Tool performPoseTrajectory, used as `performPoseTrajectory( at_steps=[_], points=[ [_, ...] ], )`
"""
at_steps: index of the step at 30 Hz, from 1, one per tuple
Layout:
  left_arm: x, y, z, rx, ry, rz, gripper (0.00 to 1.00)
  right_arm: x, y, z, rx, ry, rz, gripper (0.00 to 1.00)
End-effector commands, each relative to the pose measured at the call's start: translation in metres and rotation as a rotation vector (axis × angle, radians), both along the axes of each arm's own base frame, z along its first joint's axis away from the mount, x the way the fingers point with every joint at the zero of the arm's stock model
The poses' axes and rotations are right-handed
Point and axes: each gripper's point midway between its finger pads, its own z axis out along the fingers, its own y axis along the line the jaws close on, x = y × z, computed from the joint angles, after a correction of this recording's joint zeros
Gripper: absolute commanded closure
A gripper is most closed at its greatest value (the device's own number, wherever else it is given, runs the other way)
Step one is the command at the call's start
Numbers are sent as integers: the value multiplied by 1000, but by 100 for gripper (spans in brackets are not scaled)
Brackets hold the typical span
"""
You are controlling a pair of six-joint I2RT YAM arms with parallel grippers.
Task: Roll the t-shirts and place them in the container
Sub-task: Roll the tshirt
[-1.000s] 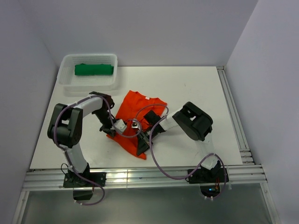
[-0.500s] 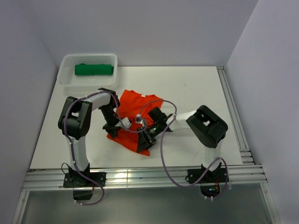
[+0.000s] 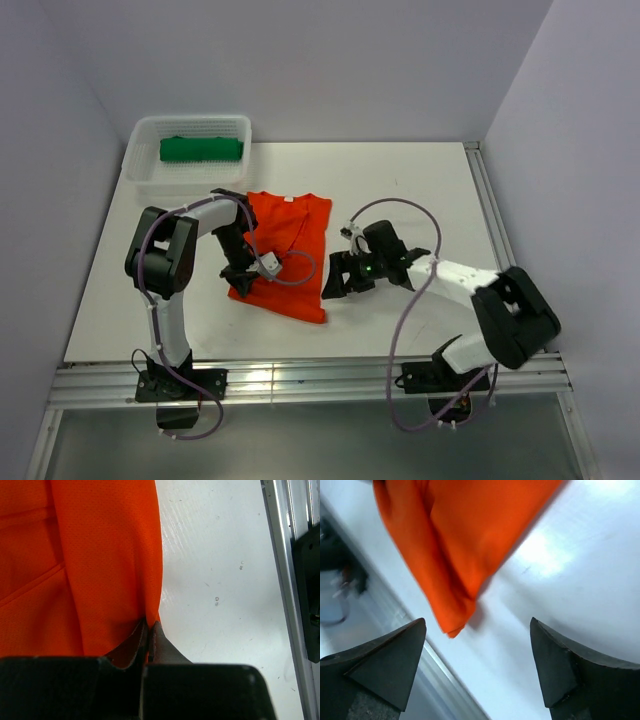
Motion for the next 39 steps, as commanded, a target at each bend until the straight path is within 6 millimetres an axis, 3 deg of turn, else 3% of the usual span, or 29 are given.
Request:
performPoseTrajectory(
  at_steps=[1,4,7,8,10,11,13,15,16,17,21,23,29,34,39],
  points=[
    [0,5,-4,7,-9,-45,100,20,-18,28,-114,-315,-105,8],
    [-4,6,-8,6,9,-49,100,20,-17,61,-101,-501,-164,8],
    [-4,5,-8,3,12,-47,100,17,-18,75,-192,-651,-198,8],
    [-3,4,-8,3,11,-46,100,0,-7,73,-217,-679,-135,8],
    [-1,5,-8,7,4,-49,100,-2,-3,74,-298,-750,-139,8],
    [-1,5,-8,9,2,-50,100,-21,8,72,-320,-791,-64,8],
    [-1,6,-9,13,6,-52,100,-25,13,71,-414,-873,-57,8],
    [-2,7,-9,14,4,-56,100,-43,24,58,-492,-932,37,8],
    [-2,7,-8,15,4,-55,100,-42,26,61,-525,-966,27,8],
    [-2,7,-9,16,4,-55,100,-47,29,49,-583,-990,69,8],
    [-1,7,-8,17,0,-58,100,-42,33,52,-741,-1115,68,12],
    [-2,7,-8,16,0,-56,100,-49,47,46,-798,-1174,137,13],
    [-1,9,-8,25,-2,-59,100,-54,66,16,-866,-1198,267,16],
    [-2,10,-8,29,-3,-65,100,-52,68,-1,-935,-1226,331,24],
    [-2,11,-8,25,-8,-70,100,-47,70,-20,-1010,-1249,378,25]
  ],
)
